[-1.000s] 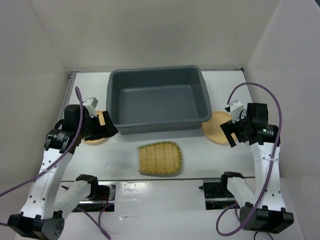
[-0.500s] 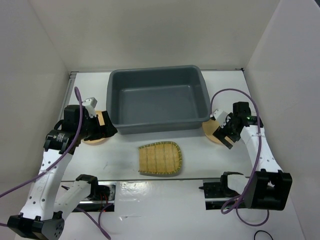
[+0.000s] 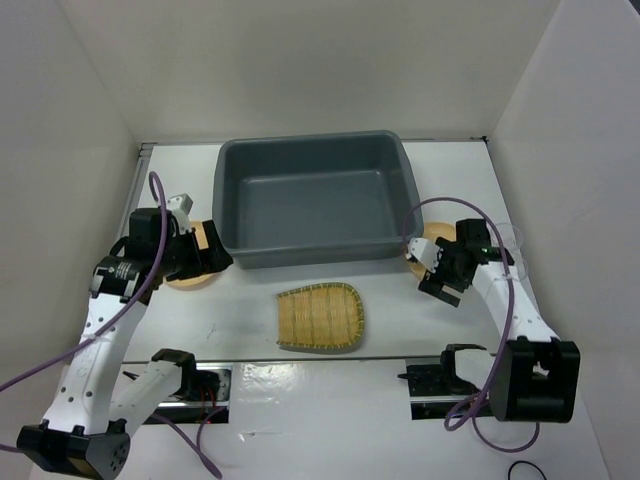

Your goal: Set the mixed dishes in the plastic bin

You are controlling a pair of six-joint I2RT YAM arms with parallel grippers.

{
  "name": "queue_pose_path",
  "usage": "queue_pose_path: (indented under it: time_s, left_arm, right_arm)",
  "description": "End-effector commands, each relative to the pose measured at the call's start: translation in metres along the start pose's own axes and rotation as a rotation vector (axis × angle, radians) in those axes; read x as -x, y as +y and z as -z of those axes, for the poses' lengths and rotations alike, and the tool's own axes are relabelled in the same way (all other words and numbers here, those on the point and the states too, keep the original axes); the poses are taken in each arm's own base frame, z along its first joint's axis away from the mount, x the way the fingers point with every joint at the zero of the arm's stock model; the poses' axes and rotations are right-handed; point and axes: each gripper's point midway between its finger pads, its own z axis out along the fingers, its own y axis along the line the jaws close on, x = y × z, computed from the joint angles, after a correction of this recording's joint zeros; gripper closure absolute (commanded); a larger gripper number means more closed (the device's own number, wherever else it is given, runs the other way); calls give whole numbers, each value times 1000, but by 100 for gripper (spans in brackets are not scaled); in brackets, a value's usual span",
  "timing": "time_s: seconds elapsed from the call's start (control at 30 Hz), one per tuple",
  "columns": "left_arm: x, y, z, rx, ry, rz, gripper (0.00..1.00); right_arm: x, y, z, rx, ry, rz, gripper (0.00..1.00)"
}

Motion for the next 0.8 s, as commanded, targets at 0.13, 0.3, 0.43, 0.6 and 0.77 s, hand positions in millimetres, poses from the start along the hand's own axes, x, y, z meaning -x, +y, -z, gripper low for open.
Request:
queue_pose_path:
  time_s: [0.13, 0.3, 0.43, 0.6, 0.77]
  left_arm:
    - [10, 4, 0, 33, -18, 31, 1]
    - [12, 5, 4, 32, -38, 43, 1]
    - [12, 4, 6, 29, -47, 42, 1]
    - [12, 4, 6, 29, -47, 42, 1]
    - [10, 5, 4, 32, -38, 43, 1]
  right_arm:
    - [16, -13, -37, 99, -46, 49, 4]
    - [17, -10, -58, 197, -73, 44, 6]
    - [14, -10, -72, 223, -64, 38, 7]
    - [17, -15, -76, 233, -69, 26, 22]
    - [10, -6, -77, 292, -26, 12, 69]
